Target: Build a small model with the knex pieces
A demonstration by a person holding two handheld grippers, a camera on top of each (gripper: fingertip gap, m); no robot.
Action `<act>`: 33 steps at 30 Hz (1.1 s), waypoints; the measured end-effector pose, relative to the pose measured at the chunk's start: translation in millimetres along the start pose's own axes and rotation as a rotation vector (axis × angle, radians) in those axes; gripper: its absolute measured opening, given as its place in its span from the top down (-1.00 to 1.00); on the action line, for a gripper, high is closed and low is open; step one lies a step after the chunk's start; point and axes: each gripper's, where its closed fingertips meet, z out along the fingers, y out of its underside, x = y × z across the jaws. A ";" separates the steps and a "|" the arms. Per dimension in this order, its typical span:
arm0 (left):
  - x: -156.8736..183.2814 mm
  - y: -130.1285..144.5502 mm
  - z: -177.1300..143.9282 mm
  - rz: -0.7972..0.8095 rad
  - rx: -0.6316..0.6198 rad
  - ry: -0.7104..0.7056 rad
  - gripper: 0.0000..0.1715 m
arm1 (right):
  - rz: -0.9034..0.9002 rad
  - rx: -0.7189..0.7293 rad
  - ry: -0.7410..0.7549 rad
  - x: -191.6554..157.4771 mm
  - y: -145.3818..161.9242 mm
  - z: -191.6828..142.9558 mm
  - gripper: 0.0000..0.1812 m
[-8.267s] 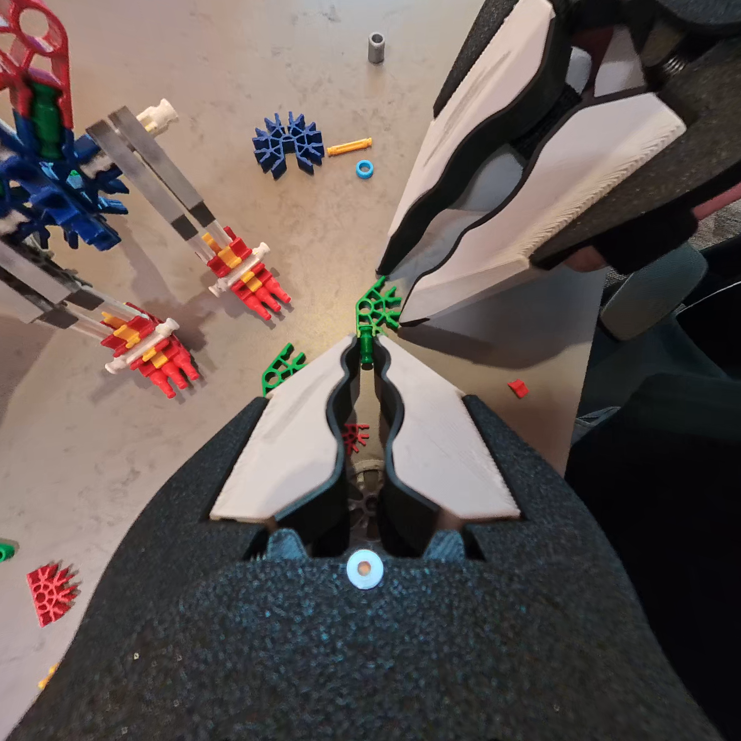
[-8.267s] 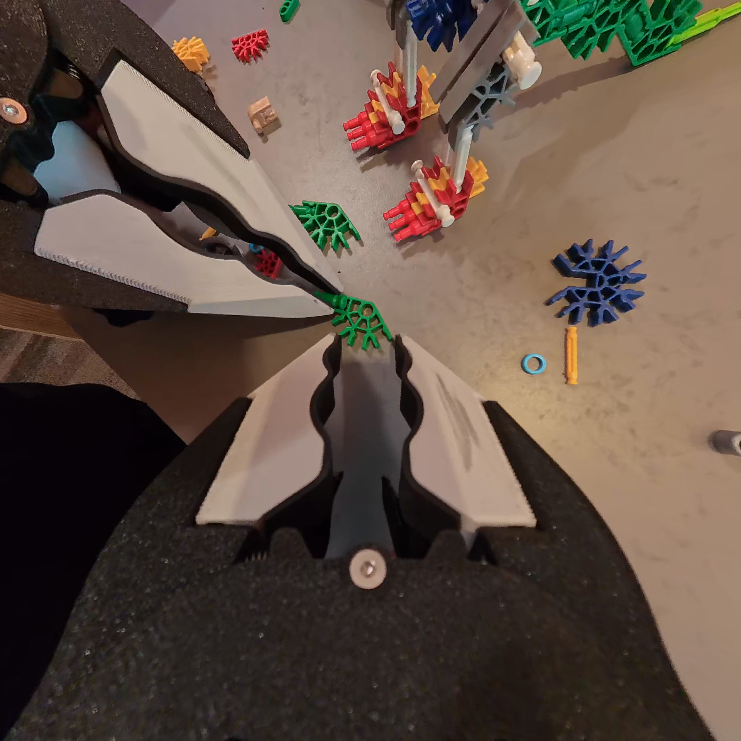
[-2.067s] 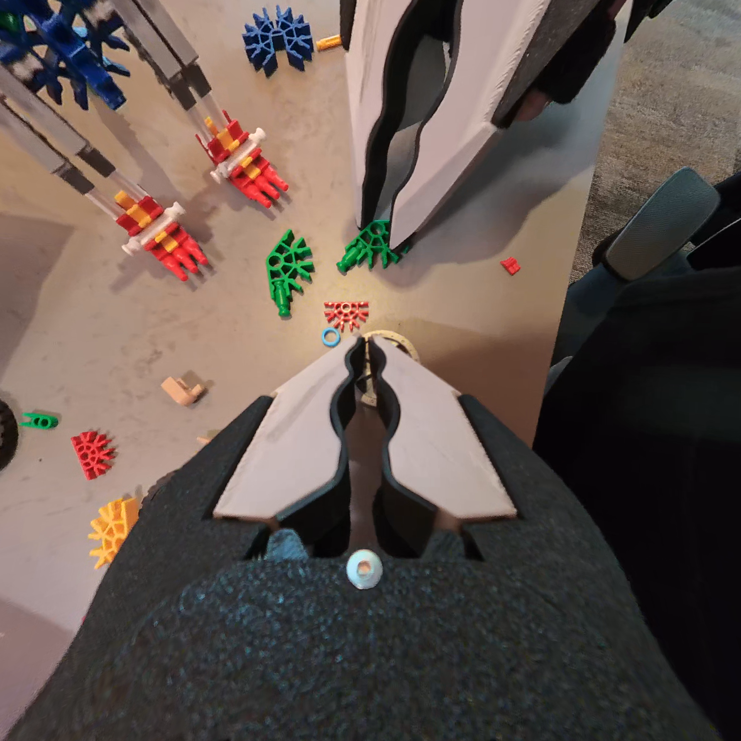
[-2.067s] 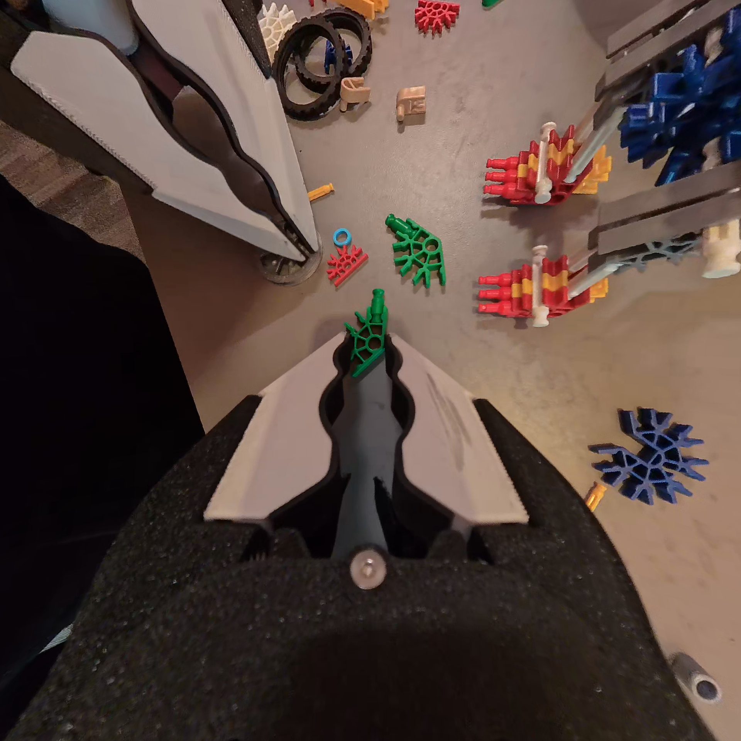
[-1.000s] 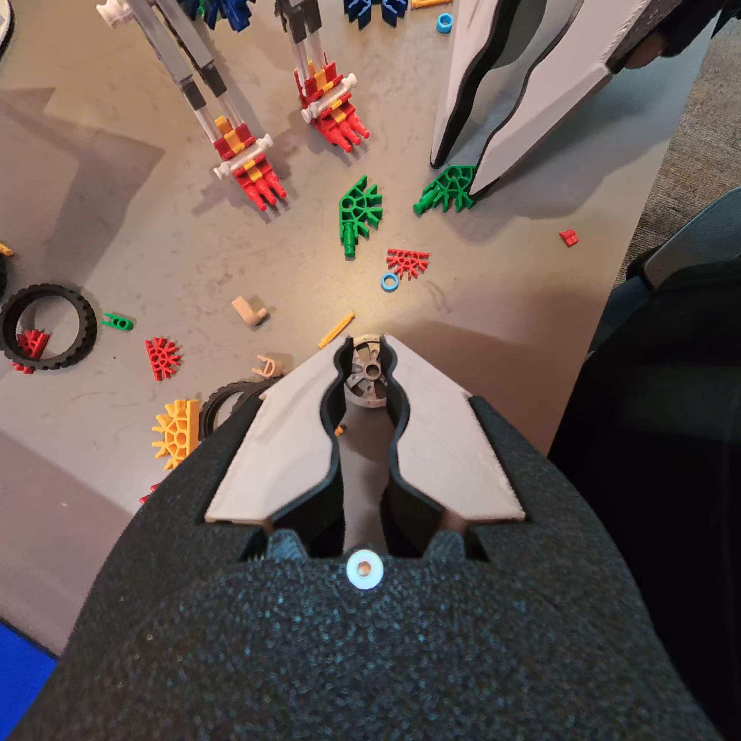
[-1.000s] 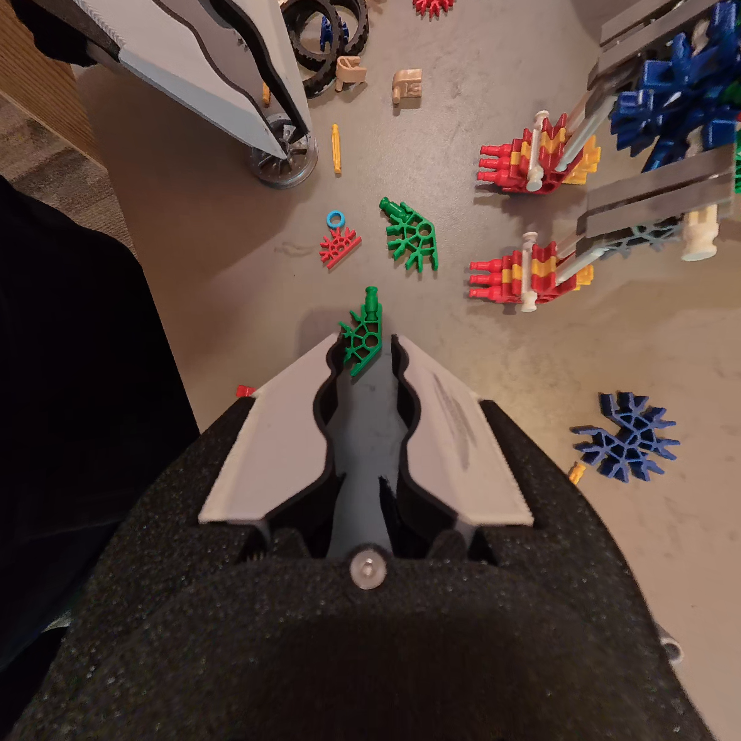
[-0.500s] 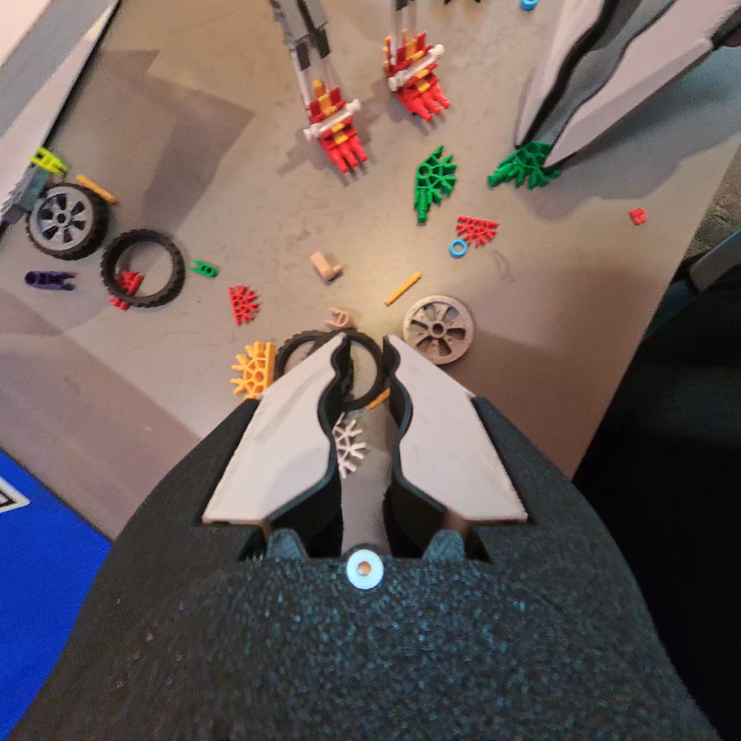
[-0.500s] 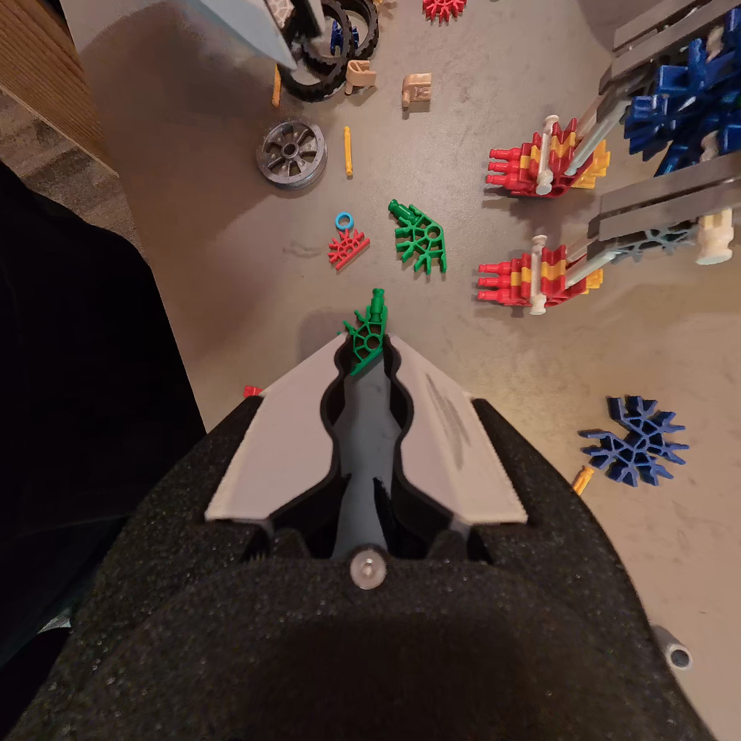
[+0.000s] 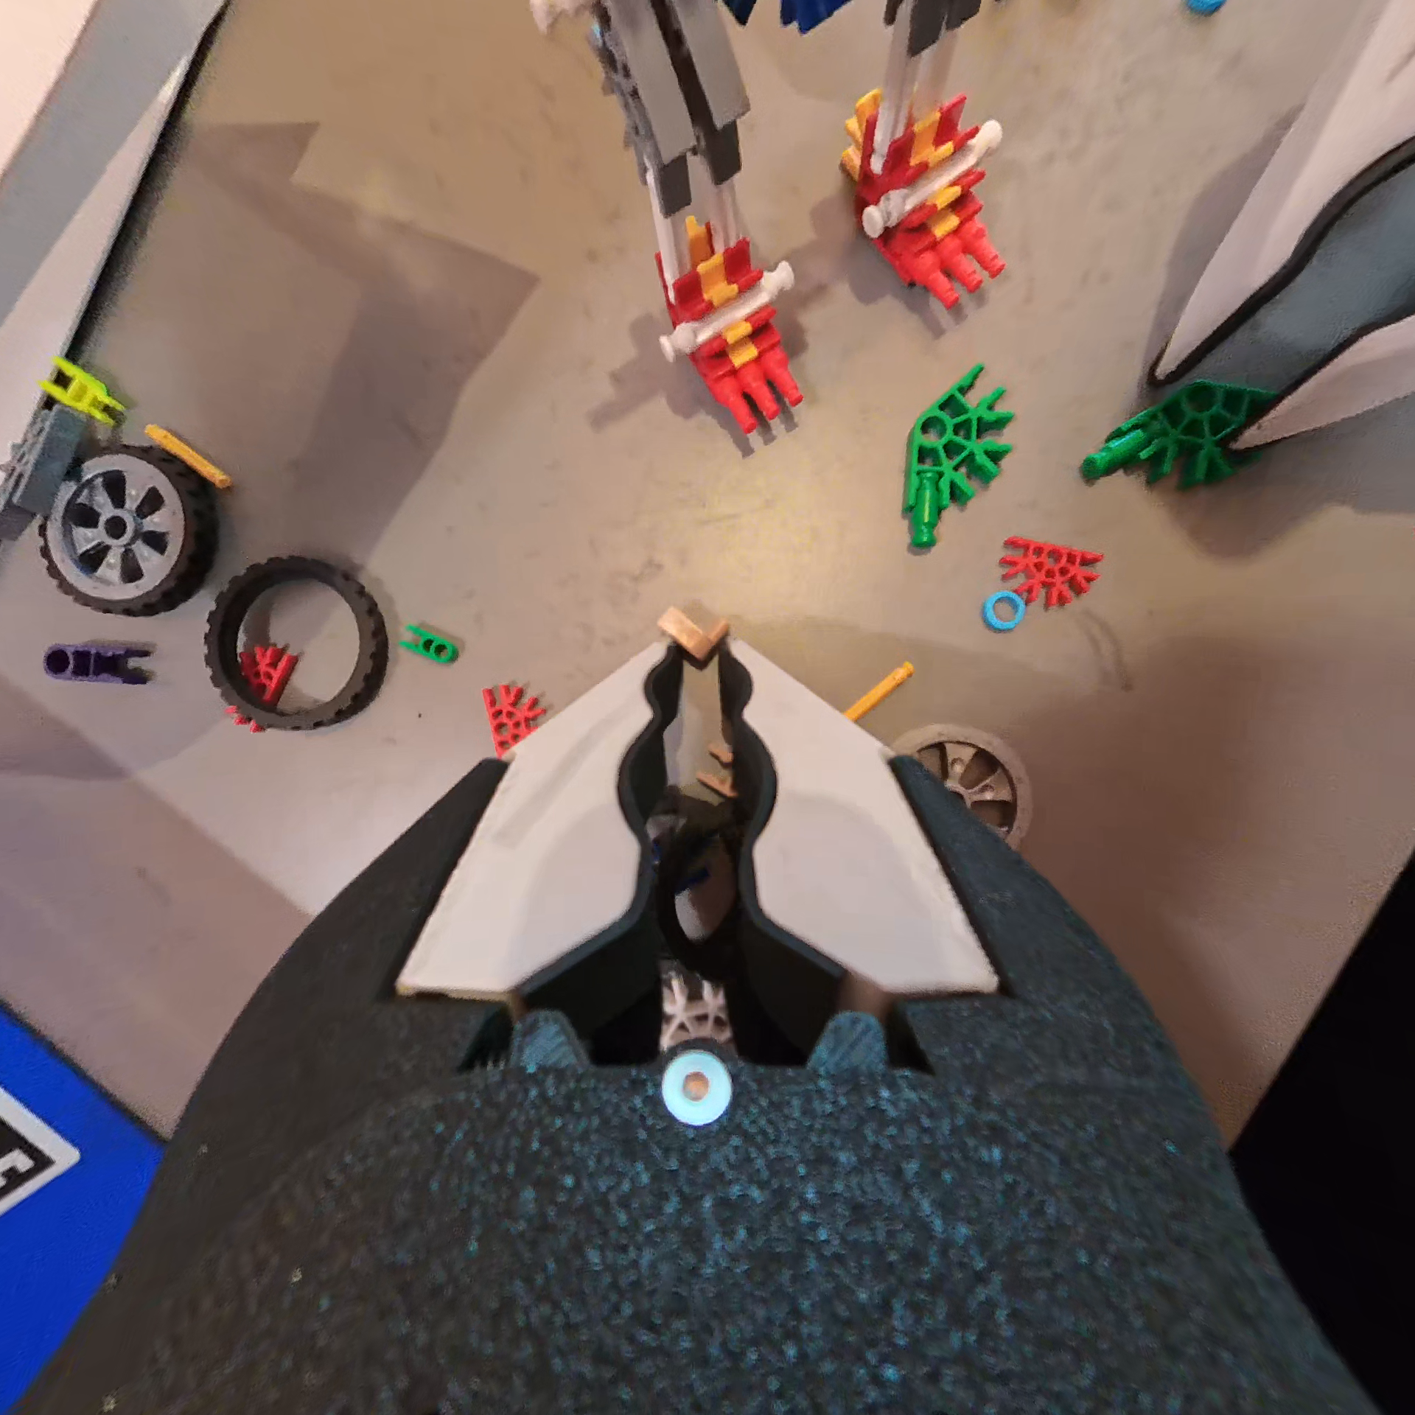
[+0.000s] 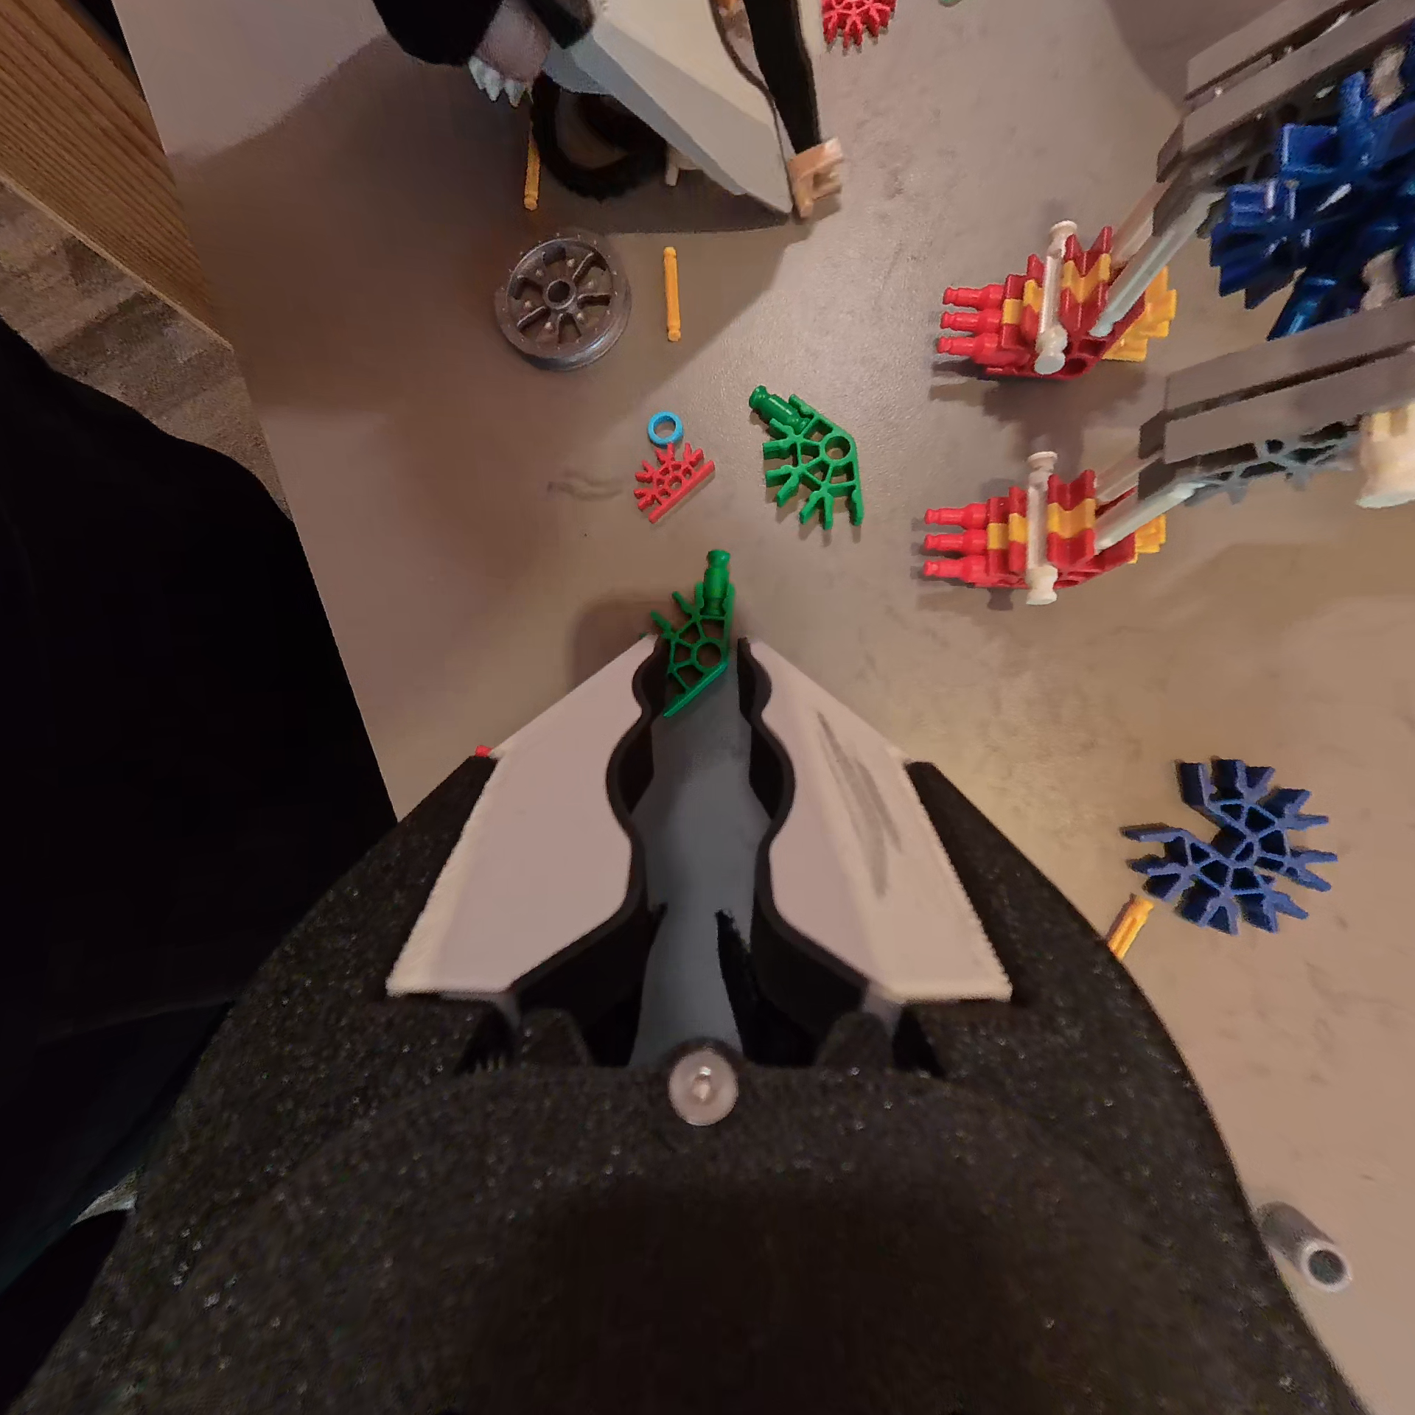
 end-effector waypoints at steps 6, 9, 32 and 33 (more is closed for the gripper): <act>8.7 -4.6 1.3 0.065 0.004 0.038 0.93 | 0.003 0.013 -0.002 -0.1 2.3 -2.0 0.83; 14.8 -3.3 0.3 0.139 -0.013 0.068 0.93 | -0.016 0.004 -0.010 0.3 5.3 -4.5 0.83; 32.9 -9.8 1.5 0.190 -0.006 0.186 0.93 | -0.195 -0.027 -0.100 -10.2 18.4 -14.6 0.81; 37.2 -11.7 -0.3 0.195 0.003 0.206 0.93 | -0.192 -0.024 -0.100 -9.1 18.0 -16.2 0.81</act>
